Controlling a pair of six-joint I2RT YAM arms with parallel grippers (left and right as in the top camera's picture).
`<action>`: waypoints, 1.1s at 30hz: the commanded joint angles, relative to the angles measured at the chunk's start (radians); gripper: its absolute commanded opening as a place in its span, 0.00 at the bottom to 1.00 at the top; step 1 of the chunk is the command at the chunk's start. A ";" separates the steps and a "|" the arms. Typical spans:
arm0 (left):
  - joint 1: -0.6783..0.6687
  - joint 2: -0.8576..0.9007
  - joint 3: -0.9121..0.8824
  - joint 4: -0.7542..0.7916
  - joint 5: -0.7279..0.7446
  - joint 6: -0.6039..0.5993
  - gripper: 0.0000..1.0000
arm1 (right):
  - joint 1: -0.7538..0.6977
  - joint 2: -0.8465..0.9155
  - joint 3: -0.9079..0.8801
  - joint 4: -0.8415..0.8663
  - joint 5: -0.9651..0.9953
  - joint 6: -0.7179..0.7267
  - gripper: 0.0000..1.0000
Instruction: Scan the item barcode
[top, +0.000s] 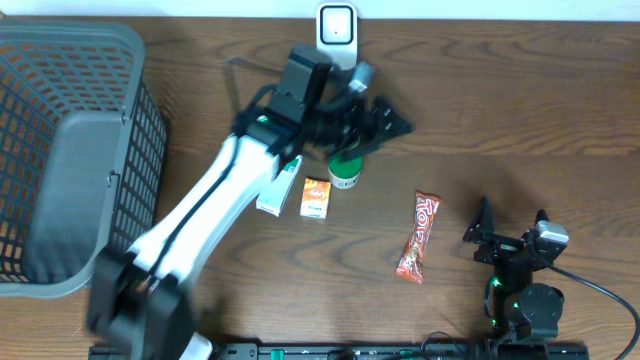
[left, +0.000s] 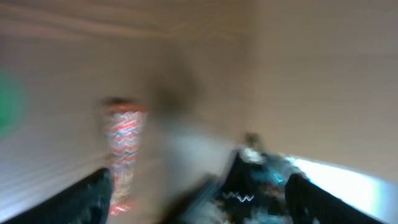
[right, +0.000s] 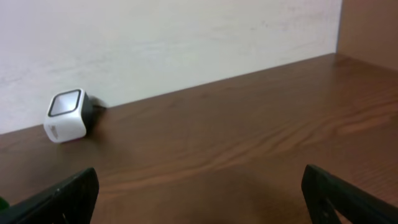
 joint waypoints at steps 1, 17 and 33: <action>-0.006 -0.197 0.057 -0.200 -0.591 0.320 0.86 | 0.003 -0.002 -0.001 -0.004 0.004 -0.011 0.99; 0.078 -0.674 0.058 0.161 -1.405 1.044 0.86 | 0.003 -0.002 -0.001 -0.004 0.004 -0.011 0.99; 0.167 -1.006 -0.052 0.066 -1.253 1.156 0.87 | 0.003 -0.002 -0.001 -0.004 0.004 -0.011 0.99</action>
